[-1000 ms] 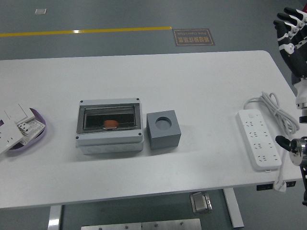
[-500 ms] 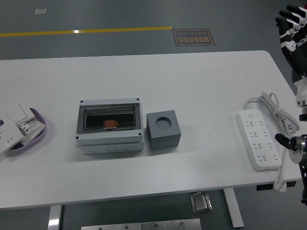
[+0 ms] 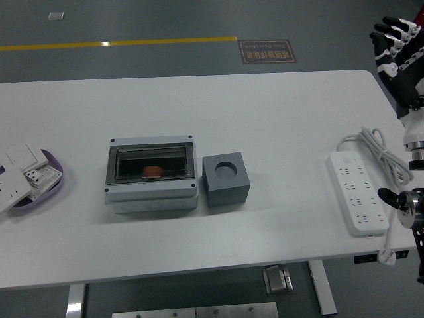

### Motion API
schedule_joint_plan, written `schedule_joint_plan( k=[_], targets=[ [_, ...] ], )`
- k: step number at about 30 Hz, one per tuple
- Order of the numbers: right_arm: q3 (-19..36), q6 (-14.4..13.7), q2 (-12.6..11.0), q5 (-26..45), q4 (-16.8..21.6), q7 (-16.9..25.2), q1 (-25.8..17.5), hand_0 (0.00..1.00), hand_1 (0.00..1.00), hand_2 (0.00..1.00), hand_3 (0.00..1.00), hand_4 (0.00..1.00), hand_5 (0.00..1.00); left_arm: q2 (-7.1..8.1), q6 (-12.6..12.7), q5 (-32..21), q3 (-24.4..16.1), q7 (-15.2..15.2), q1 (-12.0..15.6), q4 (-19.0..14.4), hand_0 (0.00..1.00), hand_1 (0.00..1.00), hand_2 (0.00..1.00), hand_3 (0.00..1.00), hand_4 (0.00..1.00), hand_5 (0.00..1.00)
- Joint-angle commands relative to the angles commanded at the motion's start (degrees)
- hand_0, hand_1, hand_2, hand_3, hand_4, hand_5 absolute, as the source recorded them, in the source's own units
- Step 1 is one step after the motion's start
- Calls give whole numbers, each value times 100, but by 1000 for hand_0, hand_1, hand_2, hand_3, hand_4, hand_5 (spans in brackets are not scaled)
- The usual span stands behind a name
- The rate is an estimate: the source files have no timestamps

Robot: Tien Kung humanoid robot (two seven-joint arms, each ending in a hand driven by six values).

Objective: Pick up the cylinder from the cube,place it in the box,flap close box

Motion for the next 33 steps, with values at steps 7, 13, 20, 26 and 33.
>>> schedule_joint_plan(
  k=[7,13,20,26,33],
  targets=[
    [2,22,125,59,-139,41,-72,746,662,684,674,642,316,-48,-36,33,-38,15,-6,10,599,602,558,588,650,201],
    [-140,370,318,375,-444,328,-103,746,662,684,674,642,316,-67,-27,274,-393,154,97,-19,599,602,558,588,650,201],
    [-423,873,638,721,-811,621,-164,742,659,684,674,649,280,-136,-68,424,-610,208,148,-8,599,601,558,588,650,200],
    [-879,913,776,1030,-1111,727,-78,736,654,685,679,726,191,-132,-88,544,-769,226,148,0,599,601,558,589,650,201],
    [-1489,963,898,1138,-1489,676,144,735,649,679,680,717,192,-130,-84,591,-857,271,192,-8,599,601,558,589,650,201]
  ],
)
